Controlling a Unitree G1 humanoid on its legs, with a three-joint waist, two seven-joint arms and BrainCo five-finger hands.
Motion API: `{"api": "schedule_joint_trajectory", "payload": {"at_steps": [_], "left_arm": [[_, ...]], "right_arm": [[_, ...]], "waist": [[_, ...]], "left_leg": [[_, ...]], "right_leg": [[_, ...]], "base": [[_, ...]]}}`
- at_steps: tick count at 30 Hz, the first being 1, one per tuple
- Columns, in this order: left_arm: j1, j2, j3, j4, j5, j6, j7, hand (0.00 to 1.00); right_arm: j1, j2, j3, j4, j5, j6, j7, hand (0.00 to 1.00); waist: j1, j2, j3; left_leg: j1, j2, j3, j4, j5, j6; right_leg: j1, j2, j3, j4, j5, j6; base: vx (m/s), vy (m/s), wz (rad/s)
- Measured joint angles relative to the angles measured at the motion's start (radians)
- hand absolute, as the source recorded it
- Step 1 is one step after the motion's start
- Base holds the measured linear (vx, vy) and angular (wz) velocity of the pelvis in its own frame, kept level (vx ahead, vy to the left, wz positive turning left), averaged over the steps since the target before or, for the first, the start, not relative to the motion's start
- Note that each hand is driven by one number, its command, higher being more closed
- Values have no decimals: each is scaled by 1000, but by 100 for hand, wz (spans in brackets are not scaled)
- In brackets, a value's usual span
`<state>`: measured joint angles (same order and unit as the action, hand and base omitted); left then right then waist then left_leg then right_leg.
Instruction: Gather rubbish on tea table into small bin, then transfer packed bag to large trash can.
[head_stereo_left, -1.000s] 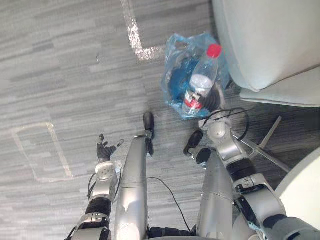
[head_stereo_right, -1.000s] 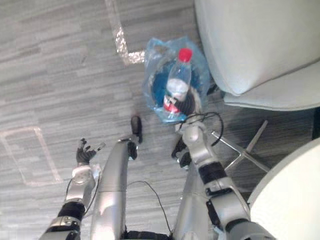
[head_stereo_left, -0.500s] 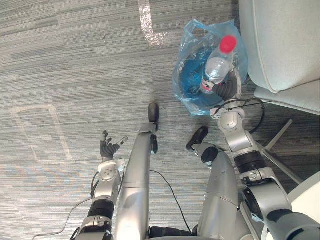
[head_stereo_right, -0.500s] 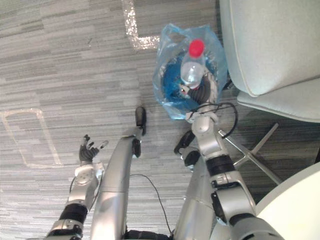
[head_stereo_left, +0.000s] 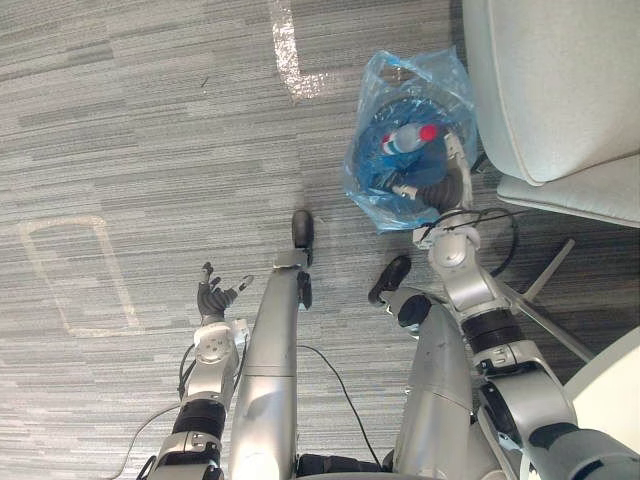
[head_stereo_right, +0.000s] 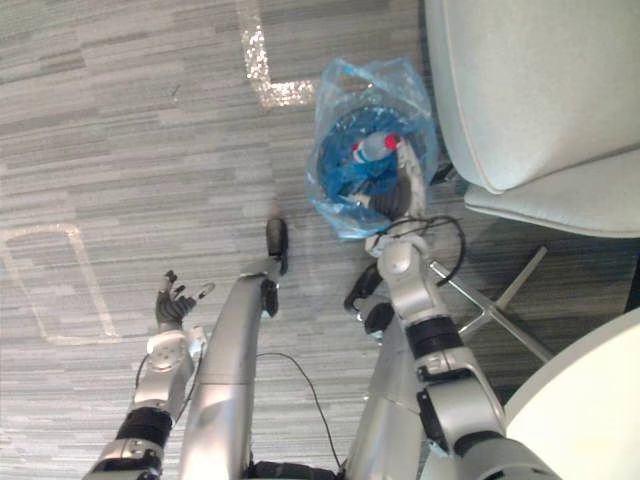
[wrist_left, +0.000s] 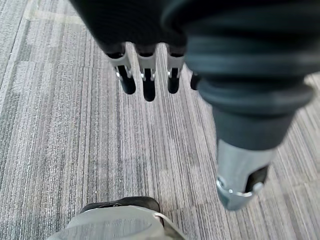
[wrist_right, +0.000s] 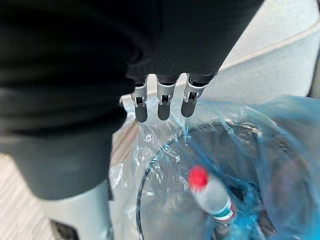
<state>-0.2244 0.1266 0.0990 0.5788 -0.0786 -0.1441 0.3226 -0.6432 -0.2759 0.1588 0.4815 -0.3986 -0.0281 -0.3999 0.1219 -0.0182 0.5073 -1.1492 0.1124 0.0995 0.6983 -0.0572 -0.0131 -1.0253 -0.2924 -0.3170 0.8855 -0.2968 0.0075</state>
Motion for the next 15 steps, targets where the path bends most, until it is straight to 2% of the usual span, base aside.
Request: {"api": "schedule_joint_trajectory", "payload": {"at_steps": [4, 6, 8, 10, 15], "left_arm": [[-5, 12, -4, 24, 19, -1, 1, 0], [-34, 23, 2, 71, 18, 1, 0, 0], [-103, 46, 2, 174, 16, 6, 1, 0], [-131, 42, 1, 193, 12, 5, 1, 0], [-204, -8, 7, 248, -12, 6, -2, 0]], "right_arm": [[24, 5, 45, 48, -74, 1, 16, 0], [30, 14, 90, 58, -89, 2, 35, 0], [17, 45, 140, 99, -151, 7, 61, 0], [8, 76, 149, 140, -180, 12, 69, 0], [-49, 153, 154, 304, -260, 59, 76, 0]], "waist": [[-5, -13, -25], [-6, -24, -33], [-17, -33, -39], [-17, -33, -39], [-17, -33, -40]], "left_leg": [[19, 6, 5, -22, 6, -8], [30, 16, 17, -36, 6, -7], [43, 24, 27, -60, 16, -3], [48, 27, 29, -65, 21, -8], [44, 26, 28, -68, 21, -8]], "right_leg": [[12, 8, -1, -19, 10, -12], [17, 18, 4, -38, 23, -13], [24, 29, 9, -66, 41, -15], [30, 33, 7, -77, 47, -14], [30, 33, 5, -85, 50, -12]], "base": [[-36, -35, -6], [-33, -27, -20], [-30, -25, -14], [-22, -13, -7], [0, 0, 0]]}}
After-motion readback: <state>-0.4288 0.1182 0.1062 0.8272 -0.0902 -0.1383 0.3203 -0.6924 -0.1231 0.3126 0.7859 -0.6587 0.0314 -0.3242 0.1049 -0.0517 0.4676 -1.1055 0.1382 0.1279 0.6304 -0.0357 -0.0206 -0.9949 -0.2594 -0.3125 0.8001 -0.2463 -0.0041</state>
